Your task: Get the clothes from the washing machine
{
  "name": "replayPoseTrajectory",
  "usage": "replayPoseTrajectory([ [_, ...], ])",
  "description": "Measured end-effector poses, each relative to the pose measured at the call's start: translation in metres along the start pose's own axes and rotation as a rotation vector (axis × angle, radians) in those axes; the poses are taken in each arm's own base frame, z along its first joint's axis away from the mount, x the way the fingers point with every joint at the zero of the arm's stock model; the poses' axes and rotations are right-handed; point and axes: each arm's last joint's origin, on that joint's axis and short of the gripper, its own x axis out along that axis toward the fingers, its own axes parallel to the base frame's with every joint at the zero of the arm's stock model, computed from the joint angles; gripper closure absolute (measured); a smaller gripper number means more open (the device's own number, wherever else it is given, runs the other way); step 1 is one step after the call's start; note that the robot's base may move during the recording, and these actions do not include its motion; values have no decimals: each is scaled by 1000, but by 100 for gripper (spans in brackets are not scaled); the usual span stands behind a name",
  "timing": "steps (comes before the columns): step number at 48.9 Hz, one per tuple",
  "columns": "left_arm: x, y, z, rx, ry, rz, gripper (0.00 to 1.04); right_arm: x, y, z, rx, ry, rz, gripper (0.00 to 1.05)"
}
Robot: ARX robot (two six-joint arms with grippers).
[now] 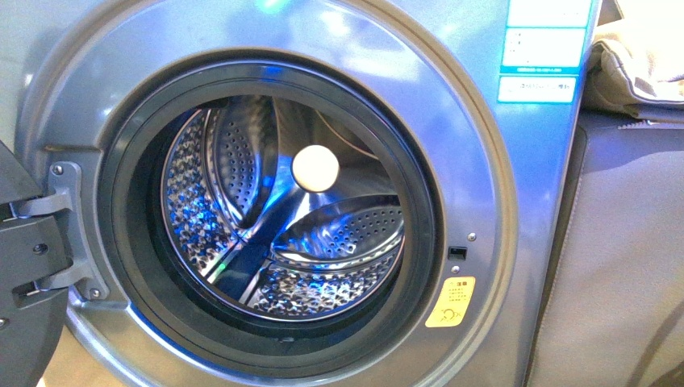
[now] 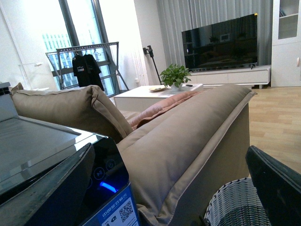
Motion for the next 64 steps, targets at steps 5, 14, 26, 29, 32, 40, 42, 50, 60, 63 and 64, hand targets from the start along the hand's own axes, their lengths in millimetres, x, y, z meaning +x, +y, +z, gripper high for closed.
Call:
replayPoseTrajectory([
  [5,0,0,0,0,0,0,7,0,2,-10,15,21,0,23],
  [14,0,0,0,0,0,0,7,-24,42,1,-173,-177,85,8],
  [26,0,0,0,0,-1,1,7,-37,55,19,-143,-273,54,7],
  [29,0,0,0,1,-1,1,7,-33,45,15,-77,-240,27,7],
  [32,0,0,0,1,-1,1,7,-34,41,16,-67,-259,13,7],
  [40,0,0,0,0,-1,0,7,-52,53,27,-175,-439,42,7],
  [42,0,0,0,1,-1,0,7,-59,65,25,-268,-447,84,15],
  [50,0,0,1,0,-1,0,7,-68,114,-31,-470,-411,43,52],
  [60,0,0,1,1,-2,0,7,-70,129,-51,-531,-455,72,88],
  [63,0,0,1,1,-2,0,7,-69,130,-56,-534,-450,72,98],
  [64,0,0,1,1,-2,0,7,-68,130,-58,-534,-449,71,101],
])
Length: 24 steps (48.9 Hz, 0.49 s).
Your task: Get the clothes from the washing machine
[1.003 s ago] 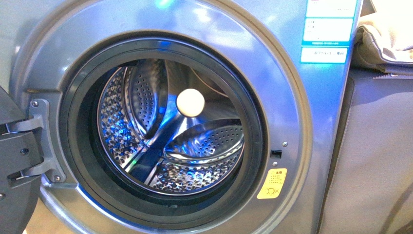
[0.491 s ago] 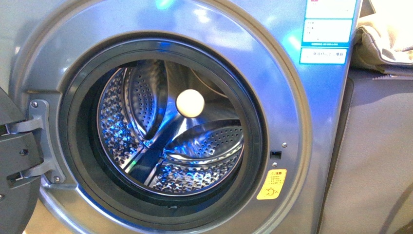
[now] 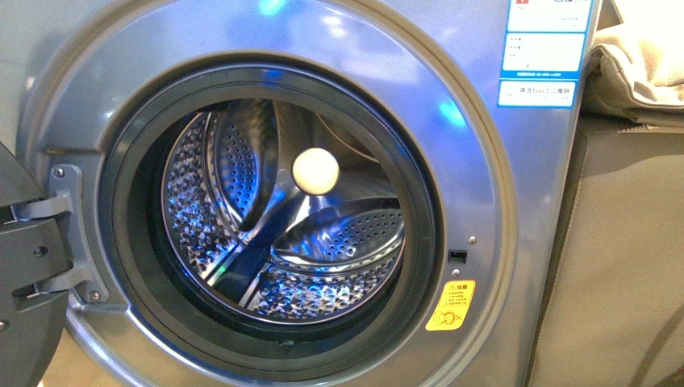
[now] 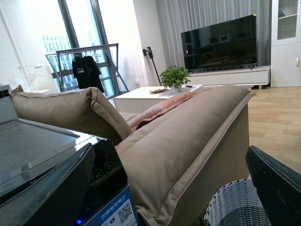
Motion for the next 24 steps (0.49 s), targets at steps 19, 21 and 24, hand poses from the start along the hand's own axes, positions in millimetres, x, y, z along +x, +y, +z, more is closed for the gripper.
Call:
replayPoseTrajectory([
  [19,2,5,5,-114,175,158,7,-12,19,-12,-5,-8,17,102],
  [21,0,9,7,-154,234,233,7,-12,19,-13,-5,-6,17,102],
  [24,-4,15,14,-172,246,322,7,-12,19,-14,-4,-6,8,102],
])
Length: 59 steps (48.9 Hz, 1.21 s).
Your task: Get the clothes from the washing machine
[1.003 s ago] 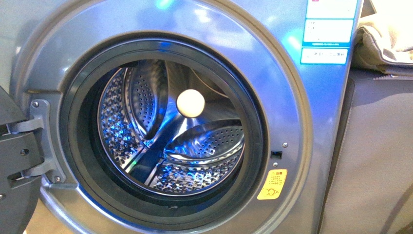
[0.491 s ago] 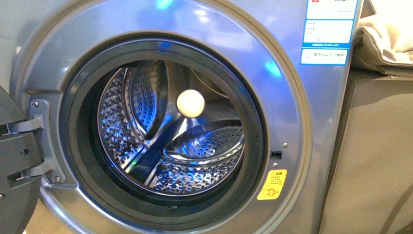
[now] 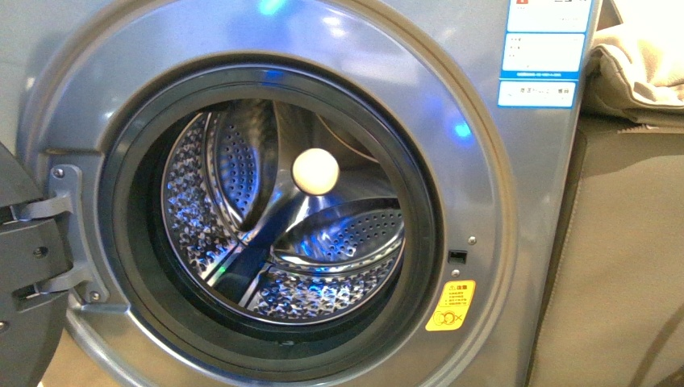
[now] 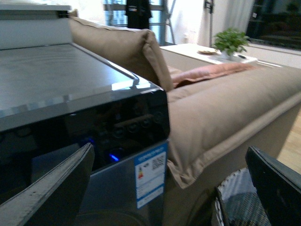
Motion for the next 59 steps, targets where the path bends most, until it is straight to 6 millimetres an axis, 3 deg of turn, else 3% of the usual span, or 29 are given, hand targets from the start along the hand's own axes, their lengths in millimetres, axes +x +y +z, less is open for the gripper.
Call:
replayPoseTrajectory([
  [8,-20,30,12,23,-39,244,7,0,0,-12,0,5,2,102],
  [20,-59,73,0,31,-20,446,7,0,0,-12,0,3,2,102],
  [23,-72,79,-5,25,47,545,14,0,0,-12,0,3,2,102],
  [33,-135,88,-86,25,68,617,52,0,0,-12,0,3,2,102],
  [49,-177,89,-204,13,124,611,102,0,0,-12,0,3,1,102],
  [59,-195,90,-252,8,155,629,101,0,0,-12,0,3,2,102],
])
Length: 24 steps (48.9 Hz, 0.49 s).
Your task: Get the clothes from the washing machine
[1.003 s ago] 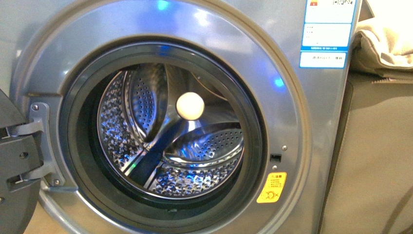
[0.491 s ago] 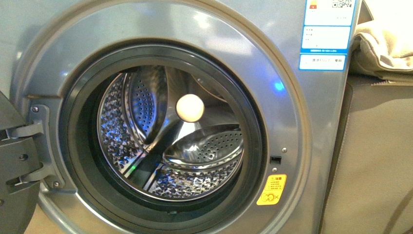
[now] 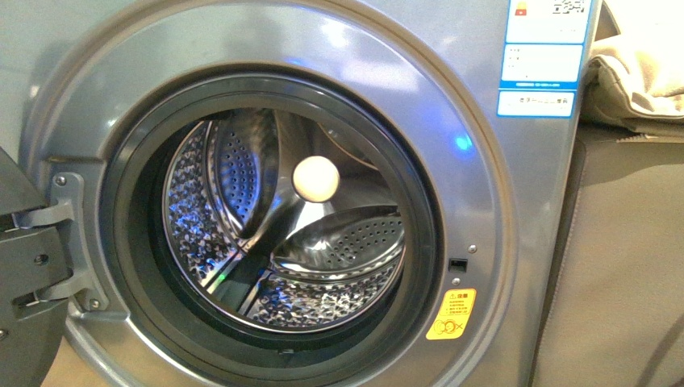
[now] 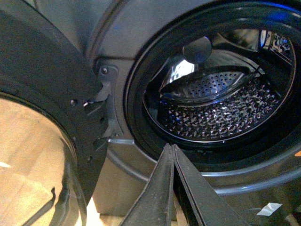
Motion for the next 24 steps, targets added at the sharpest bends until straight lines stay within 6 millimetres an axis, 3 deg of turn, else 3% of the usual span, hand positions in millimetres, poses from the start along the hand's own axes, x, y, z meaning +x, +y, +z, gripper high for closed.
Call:
replayPoseTrajectory([
  [15,-15,13,-48,-2,-7,-7,101,0,0,0,0,0,0,102],
  [24,-20,13,-63,-2,-4,-7,101,0,0,0,0,0,0,102],
])
